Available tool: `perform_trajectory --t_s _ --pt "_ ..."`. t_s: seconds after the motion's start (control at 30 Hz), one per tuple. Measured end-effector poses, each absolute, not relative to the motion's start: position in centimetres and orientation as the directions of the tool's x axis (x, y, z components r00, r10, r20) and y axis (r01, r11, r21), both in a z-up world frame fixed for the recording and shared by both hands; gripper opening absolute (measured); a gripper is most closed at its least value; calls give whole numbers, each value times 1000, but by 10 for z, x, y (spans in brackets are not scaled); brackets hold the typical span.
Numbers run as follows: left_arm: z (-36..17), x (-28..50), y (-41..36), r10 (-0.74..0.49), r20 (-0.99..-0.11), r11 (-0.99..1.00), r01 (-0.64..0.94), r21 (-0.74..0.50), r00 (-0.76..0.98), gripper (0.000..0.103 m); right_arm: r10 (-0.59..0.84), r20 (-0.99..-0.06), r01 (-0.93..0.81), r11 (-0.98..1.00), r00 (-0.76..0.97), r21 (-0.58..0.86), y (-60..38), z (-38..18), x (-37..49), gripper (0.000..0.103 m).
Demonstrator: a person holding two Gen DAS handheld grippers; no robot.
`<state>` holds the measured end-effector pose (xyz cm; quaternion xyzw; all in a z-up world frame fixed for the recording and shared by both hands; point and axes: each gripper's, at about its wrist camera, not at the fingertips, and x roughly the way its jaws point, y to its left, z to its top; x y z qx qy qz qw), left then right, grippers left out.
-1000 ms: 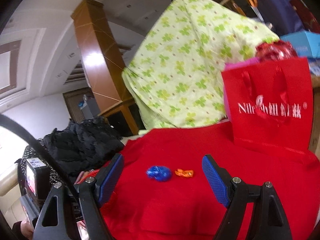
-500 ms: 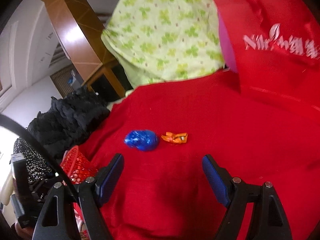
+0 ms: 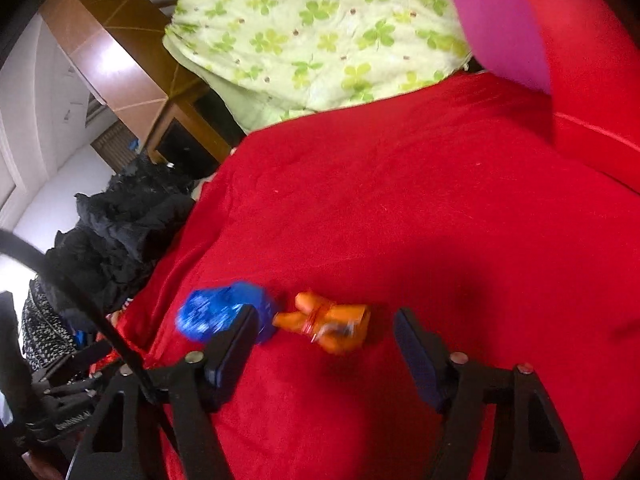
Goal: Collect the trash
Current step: 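Grasp blue plastic wad with left tool while right tool grasps orange wrapper, then carry blue wad with left tool while right tool carries orange wrapper to basket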
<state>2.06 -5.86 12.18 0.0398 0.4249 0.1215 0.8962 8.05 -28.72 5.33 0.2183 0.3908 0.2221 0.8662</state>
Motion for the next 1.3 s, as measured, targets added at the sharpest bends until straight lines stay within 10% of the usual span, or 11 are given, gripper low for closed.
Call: perform_trajectory --t_s 0.27,0.53,0.97,1.3 --pt "96 64 -54 122 -781 982 -191 4 612 81 599 -618 -274 794 509 543 -262 25 119 71" --pt "69 77 -52 10 -812 978 -175 -114 584 80 584 -649 -385 811 488 441 -246 21 105 41" --pt "66 42 -77 -86 -824 987 -64 -146 560 29 577 -594 -335 814 560 475 -283 40 39 37" --pt "84 -13 -72 -85 -807 988 -58 -146 585 25 557 -516 -276 807 650 522 -324 69 -26 37"
